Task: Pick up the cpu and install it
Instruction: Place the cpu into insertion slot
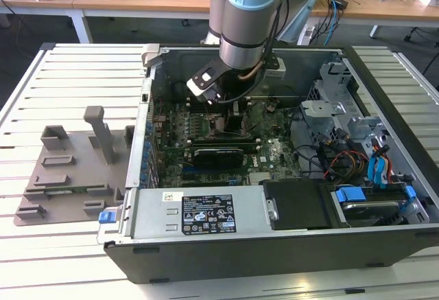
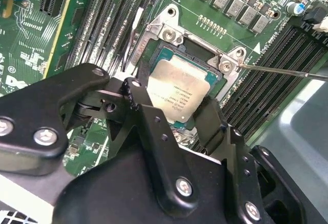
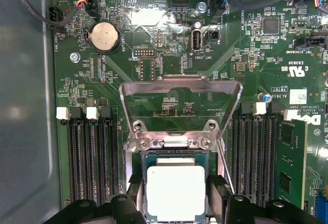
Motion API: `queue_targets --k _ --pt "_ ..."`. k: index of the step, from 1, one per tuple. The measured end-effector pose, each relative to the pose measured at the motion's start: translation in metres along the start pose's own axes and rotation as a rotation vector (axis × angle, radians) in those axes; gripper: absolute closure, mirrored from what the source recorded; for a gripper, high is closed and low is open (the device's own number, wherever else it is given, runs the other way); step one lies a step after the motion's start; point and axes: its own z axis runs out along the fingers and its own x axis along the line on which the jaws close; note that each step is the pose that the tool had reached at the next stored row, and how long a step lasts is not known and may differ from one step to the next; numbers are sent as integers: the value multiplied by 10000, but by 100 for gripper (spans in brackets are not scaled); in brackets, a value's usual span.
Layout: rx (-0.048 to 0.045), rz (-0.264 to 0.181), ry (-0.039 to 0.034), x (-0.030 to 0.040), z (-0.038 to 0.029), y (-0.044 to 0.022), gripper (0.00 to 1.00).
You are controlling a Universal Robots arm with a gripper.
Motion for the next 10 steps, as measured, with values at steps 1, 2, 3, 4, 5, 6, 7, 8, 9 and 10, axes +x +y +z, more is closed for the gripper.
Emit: queue_targets --k 1,2,3,4,5,6,7,8,9,10 --pt "-1 0 0 0 -30 -1 38" --pt "0 0 -1 -1 -65 -4 38" --pt "0 0 -1 0 -115 -6 38" --pt "-1 0 0 2 -157 -8 38" --pt "-2 2 -2 9 -187 -10 38" --pt "-2 1 -4 19 -211 -12 38" --pt "-3 0 -5 29 -256 -14 47" --pt "-2 0 -6 33 -280 -15 53" --pt "-2 -2 -6 35 -296 -16 53" --pt "-3 0 -5 38 -327 -18 65"
